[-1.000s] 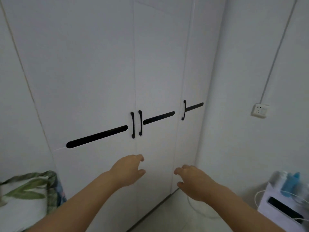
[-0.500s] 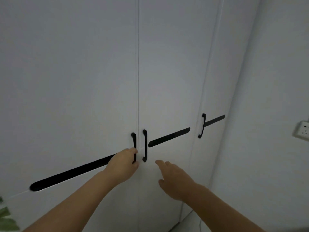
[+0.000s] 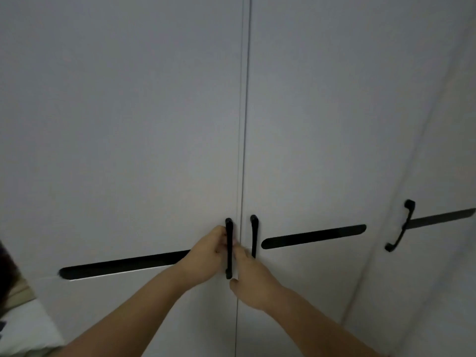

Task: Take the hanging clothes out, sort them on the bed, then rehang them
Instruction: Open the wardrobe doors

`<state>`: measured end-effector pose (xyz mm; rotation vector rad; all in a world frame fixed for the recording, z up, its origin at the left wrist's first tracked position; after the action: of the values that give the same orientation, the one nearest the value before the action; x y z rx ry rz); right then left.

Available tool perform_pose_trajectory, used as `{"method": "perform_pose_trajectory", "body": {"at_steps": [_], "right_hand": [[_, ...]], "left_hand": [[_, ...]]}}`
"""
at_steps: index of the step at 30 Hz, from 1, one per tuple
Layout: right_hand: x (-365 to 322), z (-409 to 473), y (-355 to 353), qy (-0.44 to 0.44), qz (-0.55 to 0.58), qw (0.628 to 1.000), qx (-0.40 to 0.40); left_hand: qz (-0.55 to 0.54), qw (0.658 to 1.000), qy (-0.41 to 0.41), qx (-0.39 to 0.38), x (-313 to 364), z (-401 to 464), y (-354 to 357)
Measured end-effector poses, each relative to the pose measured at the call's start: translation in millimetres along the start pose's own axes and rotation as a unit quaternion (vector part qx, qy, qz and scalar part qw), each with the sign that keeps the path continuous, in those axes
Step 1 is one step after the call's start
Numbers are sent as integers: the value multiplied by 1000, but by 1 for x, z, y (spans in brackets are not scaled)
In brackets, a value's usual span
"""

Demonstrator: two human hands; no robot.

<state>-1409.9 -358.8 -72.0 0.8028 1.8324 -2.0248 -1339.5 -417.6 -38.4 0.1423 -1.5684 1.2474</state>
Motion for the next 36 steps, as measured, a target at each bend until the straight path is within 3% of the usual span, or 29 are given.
{"method": "perform_pose_trajectory", "body": {"at_steps": [5, 10, 17, 25, 36], "right_hand": [[14, 10, 8, -32, 25, 999, -26], [32, -5, -1, -18, 56, 997, 42], [32, -49, 17, -29, 125, 992, -9], [-7, -134, 23, -92, 110, 990, -8], [-83, -242, 81, -159, 74, 981, -77]], "left_hand": [[-16, 999, -26, 39, 1, -7, 3], [-20, 995, -62, 71, 11, -31, 9], [14, 994, -81, 74, 23, -89, 13], [27, 990, -106, 90, 34, -181, 8], [16, 972, -173, 159, 25, -321, -29]]}}
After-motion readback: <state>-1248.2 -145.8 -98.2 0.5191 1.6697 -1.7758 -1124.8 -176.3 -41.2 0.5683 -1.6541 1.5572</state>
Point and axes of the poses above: each hand's wrist, its own z-axis towards the middle knuckle, its own y-axis out of the palm, x = y × z, the point moved 7 cm from there along z, towards the middle knuckle, and after that the axes turned 5 degrees about x, right-handed, at the moved point
